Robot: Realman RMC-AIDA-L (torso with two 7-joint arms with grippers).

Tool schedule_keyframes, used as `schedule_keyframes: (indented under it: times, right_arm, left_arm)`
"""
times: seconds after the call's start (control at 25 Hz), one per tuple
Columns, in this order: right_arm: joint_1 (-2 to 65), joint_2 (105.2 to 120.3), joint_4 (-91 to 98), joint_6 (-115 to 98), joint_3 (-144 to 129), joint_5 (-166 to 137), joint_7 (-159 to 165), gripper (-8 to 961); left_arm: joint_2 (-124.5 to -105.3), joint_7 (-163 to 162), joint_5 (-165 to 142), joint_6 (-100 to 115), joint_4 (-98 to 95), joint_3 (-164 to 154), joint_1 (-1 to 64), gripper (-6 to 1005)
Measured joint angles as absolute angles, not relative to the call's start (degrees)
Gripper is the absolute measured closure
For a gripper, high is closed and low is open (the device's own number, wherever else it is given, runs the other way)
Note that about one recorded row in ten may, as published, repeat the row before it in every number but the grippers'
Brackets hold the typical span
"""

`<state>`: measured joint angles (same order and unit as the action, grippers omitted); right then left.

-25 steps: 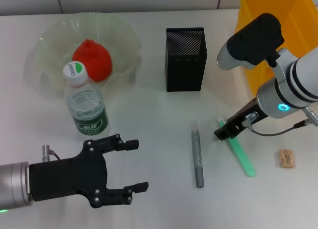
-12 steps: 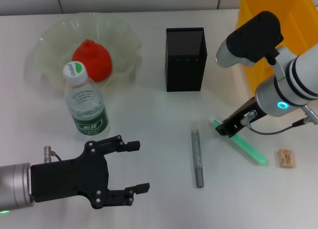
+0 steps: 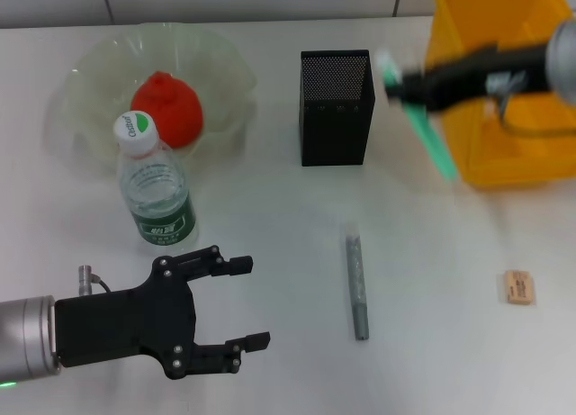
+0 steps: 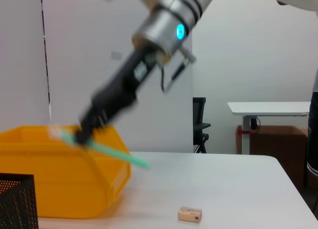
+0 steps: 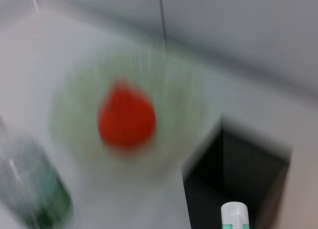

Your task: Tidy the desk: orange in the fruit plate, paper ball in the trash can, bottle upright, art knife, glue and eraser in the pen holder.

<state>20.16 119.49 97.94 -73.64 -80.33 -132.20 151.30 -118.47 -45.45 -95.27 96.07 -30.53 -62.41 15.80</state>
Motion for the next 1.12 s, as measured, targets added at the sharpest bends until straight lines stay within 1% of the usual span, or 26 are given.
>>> schedule_keyframes:
  times: [0.08,0.16,0.24,0.32,0.48,0.64,0.92,1.08,1.12]
  right_arm:
    - [16.96,119.54,98.59,-67.22,-78.39,-122.52,144.11,779]
    - [14.57,119.58,95.21,-58.53,-77.95,-110.33,133.09,779]
    - [14.56,119.57,88.71,-53.65,-78.03,-99.89,121.48,779]
    - [16.77,119.51,80.21,-51.81,-77.88,-89.14,109.62,779]
    - [23.9,119.52,61.08,-51.59,-77.45,-73.55,88.64,778]
    - [30.67,119.38,45.4,-52.03,-77.38,-63.9,74.23,778]
    - [37.0,119.71,30.7,-51.88,-77.55,-56.78,61.76,778]
    - [37.84,119.72,28.19,-51.9,-77.75,-55.41,60.33,778]
    - [37.62,119.75,28.29,-52.12,-77.85,-55.39,60.25,761]
  left_arm:
    - [-118.47,-45.4,-95.27,96.07,-30.51,-62.41,15.76,190]
    - [-118.47,-45.37,-95.28,96.06,-30.49,-62.43,15.75,190]
    - [-118.47,-45.35,-95.28,96.02,-30.45,-62.51,15.74,191]
    - [-118.48,-45.35,-95.5,95.92,-30.41,-62.56,15.74,191]
    - [-118.47,-45.35,-96.52,95.86,-30.4,-62.51,15.86,191]
    - [-118.48,-45.35,-96.68,95.82,-30.4,-62.48,15.89,191]
    - [-118.47,-45.33,-96.68,95.73,-30.41,-62.4,15.86,191]
    - [-118.48,-45.33,-96.68,95.71,-30.41,-62.46,15.91,191]
    - [-118.48,-45.32,-96.68,95.71,-30.41,-62.46,15.91,191]
